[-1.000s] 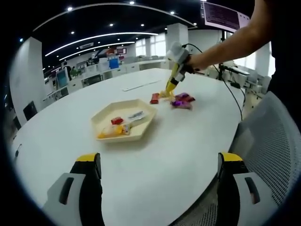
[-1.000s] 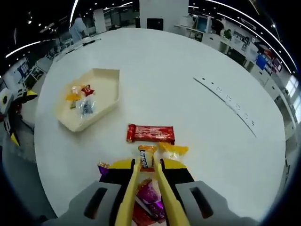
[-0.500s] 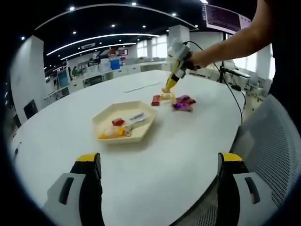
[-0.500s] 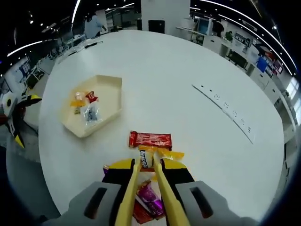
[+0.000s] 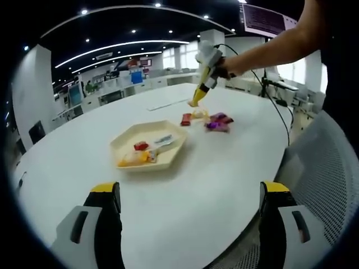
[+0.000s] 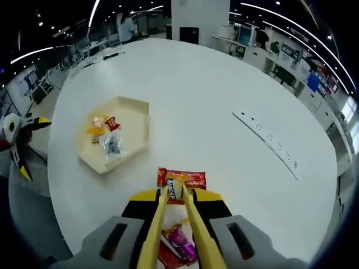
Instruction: Place the target food into the container with the food tongs after gripping and lifting it, then release it inside without dropping or visibly crushing the food.
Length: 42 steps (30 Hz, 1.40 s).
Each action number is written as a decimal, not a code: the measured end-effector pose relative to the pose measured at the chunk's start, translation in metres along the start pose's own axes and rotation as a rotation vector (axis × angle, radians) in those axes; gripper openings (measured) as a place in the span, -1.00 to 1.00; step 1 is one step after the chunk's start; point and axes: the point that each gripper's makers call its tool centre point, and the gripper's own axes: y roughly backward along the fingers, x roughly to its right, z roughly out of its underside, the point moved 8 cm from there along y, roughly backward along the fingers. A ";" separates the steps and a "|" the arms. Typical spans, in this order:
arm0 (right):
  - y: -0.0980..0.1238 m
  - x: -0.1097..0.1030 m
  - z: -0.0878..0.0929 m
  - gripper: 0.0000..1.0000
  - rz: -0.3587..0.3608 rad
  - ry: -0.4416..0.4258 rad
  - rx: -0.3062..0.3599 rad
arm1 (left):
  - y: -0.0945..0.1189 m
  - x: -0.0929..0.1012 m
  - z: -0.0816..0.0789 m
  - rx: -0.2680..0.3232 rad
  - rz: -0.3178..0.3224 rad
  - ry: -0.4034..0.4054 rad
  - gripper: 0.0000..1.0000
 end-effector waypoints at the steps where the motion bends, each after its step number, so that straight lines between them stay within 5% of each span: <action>1: 0.000 -0.001 -0.002 -0.59 0.001 0.007 0.000 | 0.000 0.000 0.000 0.000 0.000 -0.001 0.99; 17: 0.000 -0.020 -0.035 -0.58 -0.024 0.061 0.021 | -0.001 0.001 0.000 -0.001 0.001 -0.016 0.99; 42: -0.018 -0.085 -0.095 -0.58 -0.105 0.176 0.041 | -0.001 0.003 -0.001 0.003 0.009 -0.029 0.99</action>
